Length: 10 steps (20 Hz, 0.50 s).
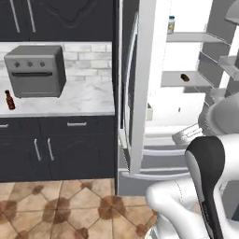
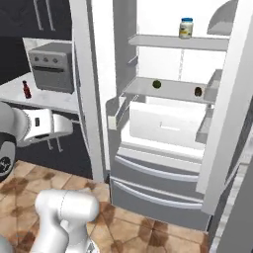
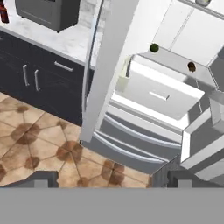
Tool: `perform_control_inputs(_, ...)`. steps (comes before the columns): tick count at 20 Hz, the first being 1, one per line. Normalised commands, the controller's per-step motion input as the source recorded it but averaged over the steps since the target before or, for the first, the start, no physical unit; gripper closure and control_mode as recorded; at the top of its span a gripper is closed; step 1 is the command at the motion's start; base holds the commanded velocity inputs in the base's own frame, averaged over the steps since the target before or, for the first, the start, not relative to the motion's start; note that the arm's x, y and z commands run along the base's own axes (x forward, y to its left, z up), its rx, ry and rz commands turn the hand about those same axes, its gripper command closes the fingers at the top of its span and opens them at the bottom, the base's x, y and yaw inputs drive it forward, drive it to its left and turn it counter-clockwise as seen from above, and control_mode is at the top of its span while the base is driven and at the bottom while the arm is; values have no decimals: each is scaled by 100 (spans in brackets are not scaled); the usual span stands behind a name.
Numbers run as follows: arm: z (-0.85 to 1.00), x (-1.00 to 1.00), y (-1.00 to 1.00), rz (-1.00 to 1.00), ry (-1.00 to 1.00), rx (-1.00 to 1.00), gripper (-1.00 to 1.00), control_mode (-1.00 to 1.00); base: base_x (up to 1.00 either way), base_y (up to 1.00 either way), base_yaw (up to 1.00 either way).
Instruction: Place the mayonnaise and condiment bottle from the counter to the top shelf of the fridge. If the existing items in the fridge are on the top shelf, move them to other shelves.
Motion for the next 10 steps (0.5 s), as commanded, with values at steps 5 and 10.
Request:
perform_control_inputs(5, 0, 0, 0, 0, 0, 0, -100, 100, -7, 100, 15)
perform_control_inputs(10, 0, 0, 0, 0, 0, 0, -100, 100, 42, 100, 3)
